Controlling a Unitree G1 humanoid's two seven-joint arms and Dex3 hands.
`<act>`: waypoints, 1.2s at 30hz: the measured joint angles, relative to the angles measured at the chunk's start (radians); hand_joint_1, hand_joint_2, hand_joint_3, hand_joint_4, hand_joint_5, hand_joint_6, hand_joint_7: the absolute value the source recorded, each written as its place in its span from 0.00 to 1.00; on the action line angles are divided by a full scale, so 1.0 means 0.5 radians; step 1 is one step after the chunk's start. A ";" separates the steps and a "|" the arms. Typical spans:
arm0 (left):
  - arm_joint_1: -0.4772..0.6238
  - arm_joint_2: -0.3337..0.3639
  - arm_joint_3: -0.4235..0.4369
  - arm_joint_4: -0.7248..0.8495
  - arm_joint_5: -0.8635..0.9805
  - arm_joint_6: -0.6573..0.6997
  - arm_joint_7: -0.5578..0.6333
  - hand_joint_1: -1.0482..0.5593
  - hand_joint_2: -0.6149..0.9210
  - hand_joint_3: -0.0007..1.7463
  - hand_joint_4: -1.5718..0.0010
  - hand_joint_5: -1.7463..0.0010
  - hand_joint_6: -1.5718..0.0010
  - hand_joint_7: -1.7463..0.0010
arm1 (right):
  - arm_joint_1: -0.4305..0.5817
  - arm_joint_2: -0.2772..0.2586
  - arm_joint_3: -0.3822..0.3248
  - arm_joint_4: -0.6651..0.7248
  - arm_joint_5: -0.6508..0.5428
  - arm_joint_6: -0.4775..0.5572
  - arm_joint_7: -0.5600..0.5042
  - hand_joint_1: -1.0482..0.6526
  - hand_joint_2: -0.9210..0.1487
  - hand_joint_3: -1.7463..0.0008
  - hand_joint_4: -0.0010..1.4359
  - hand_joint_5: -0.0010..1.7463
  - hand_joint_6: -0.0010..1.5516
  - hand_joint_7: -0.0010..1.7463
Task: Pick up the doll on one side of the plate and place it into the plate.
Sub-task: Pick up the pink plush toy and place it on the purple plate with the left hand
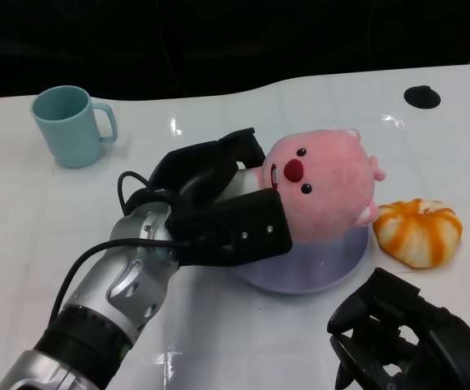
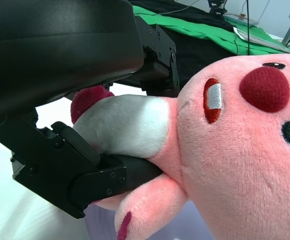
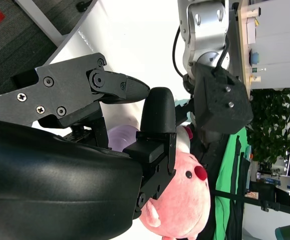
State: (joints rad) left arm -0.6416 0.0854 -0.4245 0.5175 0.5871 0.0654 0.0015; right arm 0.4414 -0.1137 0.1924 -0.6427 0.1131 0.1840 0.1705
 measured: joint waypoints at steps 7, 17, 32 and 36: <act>-0.031 -0.005 -0.050 0.098 0.027 -0.030 -0.014 0.50 0.83 0.37 0.54 0.00 0.47 0.67 | 0.003 0.000 0.003 -0.004 -0.010 -0.001 0.000 0.41 0.04 0.67 0.43 0.98 0.33 0.90; -0.041 0.112 -0.138 -0.030 0.078 -0.034 -0.356 0.21 1.00 0.14 0.91 0.91 0.85 1.00 | 0.003 0.000 0.003 -0.008 -0.030 -0.001 0.000 0.40 0.04 0.67 0.43 0.99 0.33 0.90; -0.041 0.300 -0.193 -0.406 0.166 0.009 -0.673 0.00 1.00 0.24 1.00 1.00 1.00 1.00 | 0.001 0.000 -0.003 -0.011 -0.027 -0.001 0.004 0.40 0.04 0.67 0.43 0.98 0.33 0.90; -0.005 0.362 -0.137 -0.538 0.134 -0.007 -0.689 0.00 1.00 0.27 1.00 1.00 1.00 1.00 | 0.000 0.000 -0.005 -0.011 -0.026 -0.001 0.004 0.40 0.04 0.67 0.43 0.98 0.33 0.90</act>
State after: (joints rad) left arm -0.6441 0.2663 -0.4931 0.2486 0.6539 0.0617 -0.3431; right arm 0.4412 -0.1137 0.1896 -0.6483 0.1001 0.1834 0.1725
